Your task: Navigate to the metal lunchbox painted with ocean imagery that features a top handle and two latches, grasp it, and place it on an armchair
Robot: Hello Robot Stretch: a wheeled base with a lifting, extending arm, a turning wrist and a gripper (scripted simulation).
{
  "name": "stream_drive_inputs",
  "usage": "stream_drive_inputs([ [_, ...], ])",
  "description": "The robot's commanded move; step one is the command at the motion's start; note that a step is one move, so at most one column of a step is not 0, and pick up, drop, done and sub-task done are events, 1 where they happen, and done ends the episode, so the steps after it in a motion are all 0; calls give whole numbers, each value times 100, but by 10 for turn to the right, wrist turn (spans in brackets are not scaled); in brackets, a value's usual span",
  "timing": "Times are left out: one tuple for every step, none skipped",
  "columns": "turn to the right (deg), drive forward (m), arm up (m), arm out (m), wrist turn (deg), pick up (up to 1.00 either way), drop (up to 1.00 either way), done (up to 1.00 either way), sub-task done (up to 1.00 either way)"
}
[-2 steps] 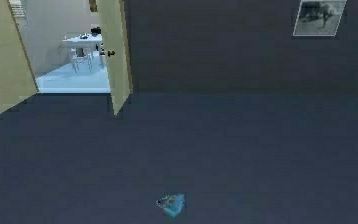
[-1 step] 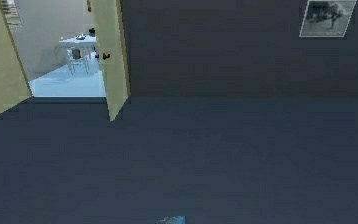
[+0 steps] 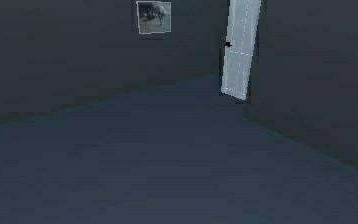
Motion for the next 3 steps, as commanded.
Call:
stream_drive_inputs([
  [0,15,0,0,0,0,0,0,0],
  [-450,0,0,0,0,0,0,0,0],
  [-450,0,0,0,0,0,0,0,0],
])
